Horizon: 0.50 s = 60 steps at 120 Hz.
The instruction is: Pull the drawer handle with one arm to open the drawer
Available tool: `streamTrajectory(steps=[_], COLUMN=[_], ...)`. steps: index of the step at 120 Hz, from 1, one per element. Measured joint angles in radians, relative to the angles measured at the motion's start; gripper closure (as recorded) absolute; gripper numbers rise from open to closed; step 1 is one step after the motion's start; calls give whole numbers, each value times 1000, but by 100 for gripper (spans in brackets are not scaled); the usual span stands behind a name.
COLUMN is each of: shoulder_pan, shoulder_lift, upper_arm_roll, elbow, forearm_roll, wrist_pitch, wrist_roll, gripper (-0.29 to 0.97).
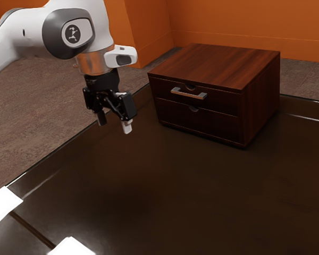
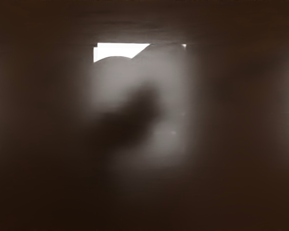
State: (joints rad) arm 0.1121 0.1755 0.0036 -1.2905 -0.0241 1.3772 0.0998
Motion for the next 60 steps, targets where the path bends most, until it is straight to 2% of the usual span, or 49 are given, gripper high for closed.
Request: streamTrajectory(steps=[26,34,48,53,60], shoulder_pan=[-1,6,36,32,-29], shoulder_lift=[-2,-71,-104,-97,-80], upper_arm_roll=[5,-5,-181,-278,-370], elbow=[1,67,168,169,165], forearm_roll=[-1,-3,-95,-73,-29], wrist_pitch=[-1,0,35,64,109], wrist_roll=[-13,2,234,322,420], gripper=[0,0,0,0,0])
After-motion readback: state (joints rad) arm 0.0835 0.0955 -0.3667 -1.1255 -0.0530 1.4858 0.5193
